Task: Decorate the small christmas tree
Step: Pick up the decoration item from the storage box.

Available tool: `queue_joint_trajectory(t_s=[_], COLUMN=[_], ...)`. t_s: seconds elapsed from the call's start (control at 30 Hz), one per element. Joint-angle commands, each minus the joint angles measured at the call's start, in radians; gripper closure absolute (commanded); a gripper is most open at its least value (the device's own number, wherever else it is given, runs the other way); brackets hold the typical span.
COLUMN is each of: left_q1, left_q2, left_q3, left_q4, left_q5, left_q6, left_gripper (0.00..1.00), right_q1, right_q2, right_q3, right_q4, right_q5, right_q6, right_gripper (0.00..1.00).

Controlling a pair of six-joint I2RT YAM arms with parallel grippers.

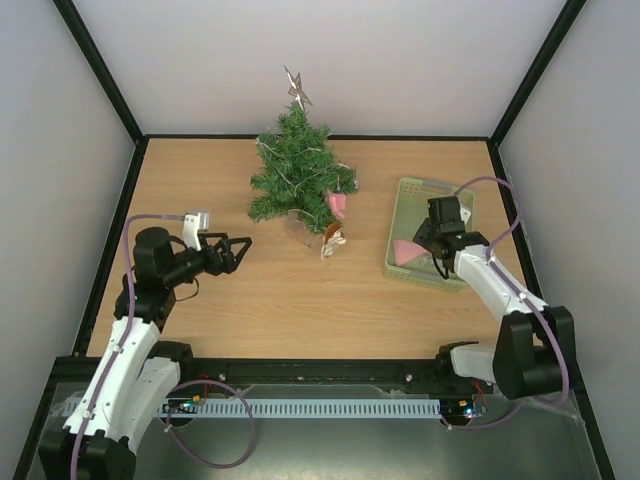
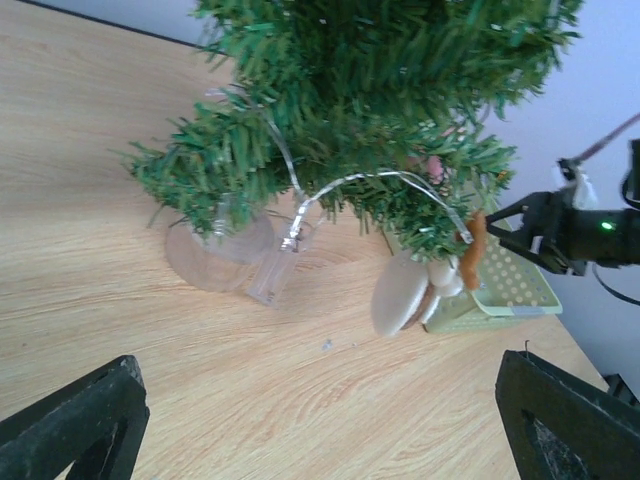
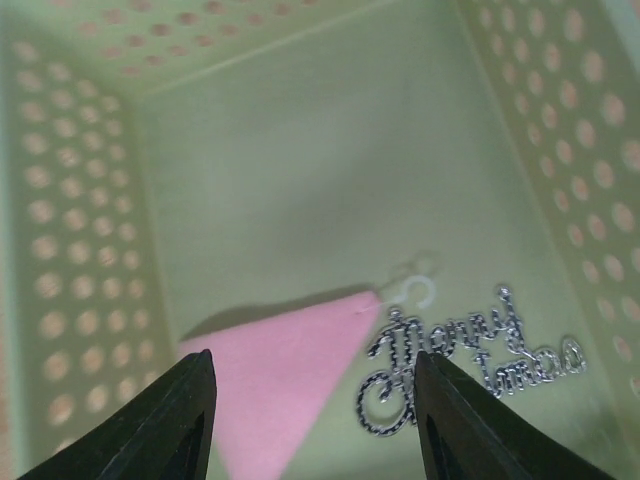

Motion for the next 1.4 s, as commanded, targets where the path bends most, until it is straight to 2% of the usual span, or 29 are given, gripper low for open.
queue_joint_trajectory(t_s=[0.0,0.27,0.37,0.6,0.77,0.97,1.2,1.37], left_q1=[-0.039,-0.070,-0.073,-0.070,-0.041,-0.030,-0.026,-0.024], left_q2=[-0.029,-0.052,-0.051,-0.037,-0.004,0.009,0.011,0.018], left_q3=[-0.009,-0.006,-0.008,-0.007,0.011,0.016,0.014,0.010], left_q4=[0.013,0.005,0.008,0.000,-0.033,-0.041,-0.040,-0.039], left_q5=[0.001,-0.028,-0.030,-0.064,-0.117,-0.124,-0.138,-0.131], left_q6=[0.031,0.039,0.038,0.036,0.021,0.016,0.021,0.027], left_gripper=[0.03,0.01,0.01,0.01,0.00,0.00,0.01,0.01], right_q1=[-0.057,-0.082,-0.082,-0.082,-0.082,-0.083,-0.083,-0.082], right_q2=[0.064,0.149,0.198,0.299,0.403,0.498,0.595,0.570], right_q3=[-0.007,-0.045,-0.032,-0.025,0.021,0.105,0.252,0.300], right_q4=[0.035,0.166,0.185,0.293,0.307,0.319,0.256,0.175], right_q5=[-0.026,-0.073,-0.086,-0.136,-0.175,-0.184,-0.115,-0.059], right_q6=[0.165,0.249,0.278,0.266,0.201,0.066,-0.115,-0.142], right_gripper=[0.47,0.48,0.43,0.43,0.43,0.49,0.55,0.55])
